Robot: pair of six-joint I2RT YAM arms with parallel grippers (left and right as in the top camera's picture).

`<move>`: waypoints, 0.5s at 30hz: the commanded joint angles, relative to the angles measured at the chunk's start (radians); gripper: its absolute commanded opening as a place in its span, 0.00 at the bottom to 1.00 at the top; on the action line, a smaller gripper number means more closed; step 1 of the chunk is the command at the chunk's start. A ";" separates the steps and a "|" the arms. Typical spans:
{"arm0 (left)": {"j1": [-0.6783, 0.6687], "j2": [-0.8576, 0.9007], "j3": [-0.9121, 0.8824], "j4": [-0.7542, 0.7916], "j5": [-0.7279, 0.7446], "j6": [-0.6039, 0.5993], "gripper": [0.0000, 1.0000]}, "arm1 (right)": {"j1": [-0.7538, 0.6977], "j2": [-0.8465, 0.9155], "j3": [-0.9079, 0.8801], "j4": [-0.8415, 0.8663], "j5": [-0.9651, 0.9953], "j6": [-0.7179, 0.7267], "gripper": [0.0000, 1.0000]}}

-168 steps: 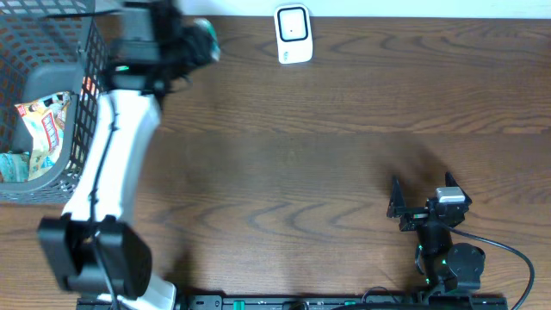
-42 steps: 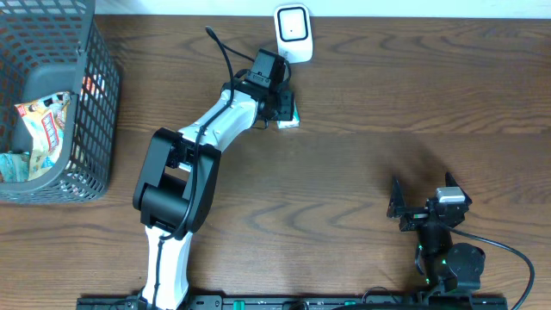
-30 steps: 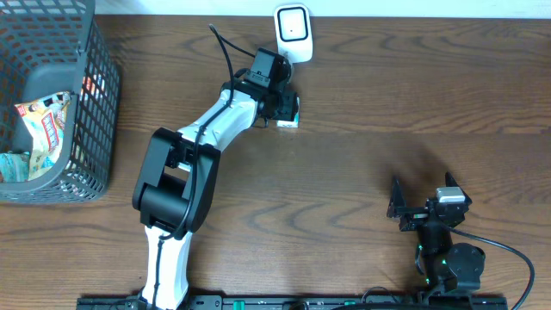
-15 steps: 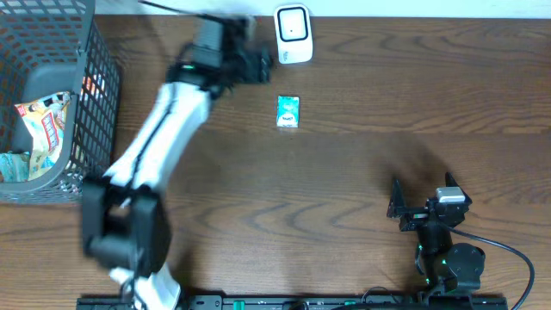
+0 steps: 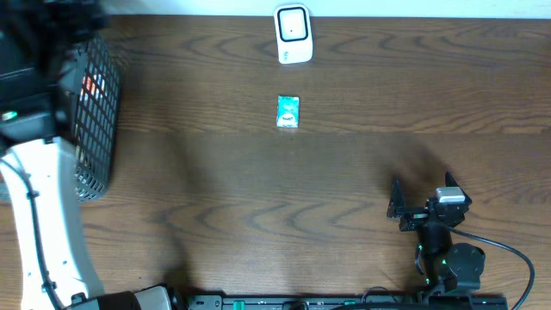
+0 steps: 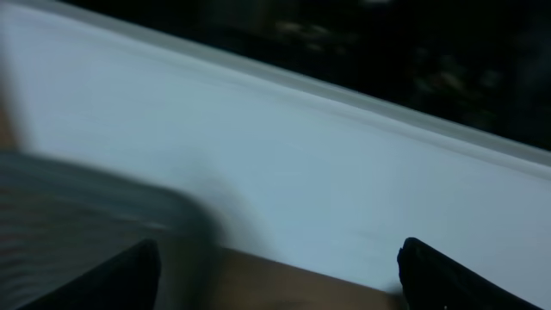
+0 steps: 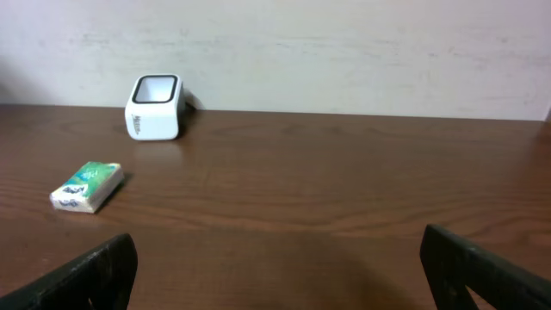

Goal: Scan the item barcode
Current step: 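Set the tissue pack down in front of the scanner, then reach the left gripper into the basket and grasp the snack bag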

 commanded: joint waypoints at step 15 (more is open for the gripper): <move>0.354 0.243 0.006 -0.126 -0.063 0.231 0.86 | 0.008 -0.006 -0.002 -0.005 0.003 0.000 0.99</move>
